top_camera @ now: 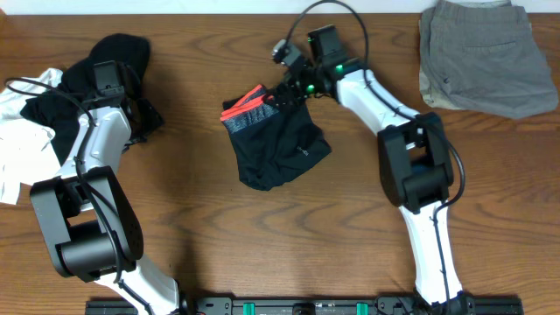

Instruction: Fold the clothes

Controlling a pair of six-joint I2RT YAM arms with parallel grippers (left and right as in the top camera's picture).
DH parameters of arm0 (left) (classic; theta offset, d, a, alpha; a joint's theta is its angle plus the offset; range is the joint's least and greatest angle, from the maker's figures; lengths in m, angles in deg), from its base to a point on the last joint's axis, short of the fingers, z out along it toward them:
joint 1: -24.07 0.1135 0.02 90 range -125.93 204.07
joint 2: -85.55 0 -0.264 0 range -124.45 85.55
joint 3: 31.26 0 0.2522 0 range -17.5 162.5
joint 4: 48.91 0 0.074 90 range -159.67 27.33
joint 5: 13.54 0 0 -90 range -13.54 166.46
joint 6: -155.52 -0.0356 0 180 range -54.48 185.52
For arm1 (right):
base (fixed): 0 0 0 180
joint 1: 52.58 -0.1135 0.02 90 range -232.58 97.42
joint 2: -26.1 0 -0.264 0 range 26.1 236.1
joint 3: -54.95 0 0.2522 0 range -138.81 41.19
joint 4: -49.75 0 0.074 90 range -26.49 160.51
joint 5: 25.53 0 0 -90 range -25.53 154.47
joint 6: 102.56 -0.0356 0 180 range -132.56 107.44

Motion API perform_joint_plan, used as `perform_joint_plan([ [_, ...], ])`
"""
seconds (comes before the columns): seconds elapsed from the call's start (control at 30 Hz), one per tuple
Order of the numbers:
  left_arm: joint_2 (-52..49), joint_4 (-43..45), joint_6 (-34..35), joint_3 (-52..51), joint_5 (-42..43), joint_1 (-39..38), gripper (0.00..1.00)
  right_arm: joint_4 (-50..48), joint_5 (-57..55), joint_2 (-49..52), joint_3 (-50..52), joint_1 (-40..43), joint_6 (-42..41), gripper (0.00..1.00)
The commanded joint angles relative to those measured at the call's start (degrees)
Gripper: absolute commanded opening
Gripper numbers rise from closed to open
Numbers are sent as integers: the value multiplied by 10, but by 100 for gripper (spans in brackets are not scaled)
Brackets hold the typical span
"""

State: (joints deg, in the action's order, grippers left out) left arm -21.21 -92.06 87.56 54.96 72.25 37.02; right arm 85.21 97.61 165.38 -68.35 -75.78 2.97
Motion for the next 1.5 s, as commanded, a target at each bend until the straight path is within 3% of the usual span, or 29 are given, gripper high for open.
perform_joint_plan([
  [0.0, -3, -1, -10, 9, 3, -1, 73, -8, -79, 0, -3, -32, 11, 99],
  [0.23, -3, -1, -10, 9, 3, -1, 73, -16, -246, 6, -3, -85, 54, 99],
  [0.43, -3, -1, -10, 9, 3, -1, 73, -25, -271, 32, -3, -87, 53, 99],
  [0.87, -3, -4, -10, 9, 4, -1, 73, 14, -468, 56, -3, -37, -179, 89],
  [1.03, -3, -4, -10, 9, 4, -2, 73, 94, -510, 56, -3, -12, -275, 86],
  [1.17, -3, -5, -9, 9, 4, -2, 73, 214, -559, 56, -7, 11, -431, 88],
  [1.23, -3, -6, -9, 9, 6, -2, 73, 276, -549, 56, -10, 25, -493, 97],
  [1.33, -3, -6, -9, 6, 8, -2, 73, 346, -479, 56, -20, 41, -519, 99],
  [1.47, -3, -6, -9, 0, 8, -2, 73, 405, -345, 54, -62, 57, -413, 99],
])
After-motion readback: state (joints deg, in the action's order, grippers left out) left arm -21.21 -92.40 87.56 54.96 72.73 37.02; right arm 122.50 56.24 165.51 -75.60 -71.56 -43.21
